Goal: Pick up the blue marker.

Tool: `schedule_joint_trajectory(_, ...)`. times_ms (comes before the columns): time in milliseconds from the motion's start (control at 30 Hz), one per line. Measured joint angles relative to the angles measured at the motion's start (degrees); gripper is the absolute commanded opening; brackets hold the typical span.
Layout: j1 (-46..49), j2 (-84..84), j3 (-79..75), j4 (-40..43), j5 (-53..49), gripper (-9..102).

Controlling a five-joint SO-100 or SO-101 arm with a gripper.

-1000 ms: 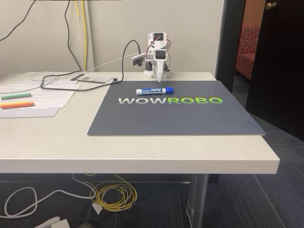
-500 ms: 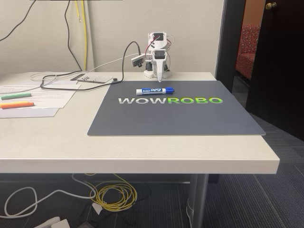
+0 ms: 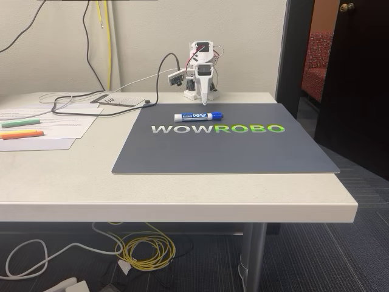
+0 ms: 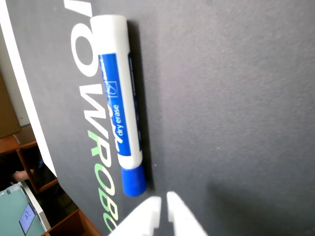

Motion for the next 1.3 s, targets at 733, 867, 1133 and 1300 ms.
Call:
schedule_joint_trajectory(733, -0.09, 0.0, 0.0, 0.0, 0.0, 0)
schedule_joint_trajectory(867, -1.14, 0.0, 0.0, -1.41, 0.18, 0)
schedule_joint_trajectory(1133, 0.0, 0.0, 0.0, -9.05, -10.28, 0)
schedule_joint_trajectory(1300, 1.41, 0.0, 0.18, -13.97, -16.61, 0)
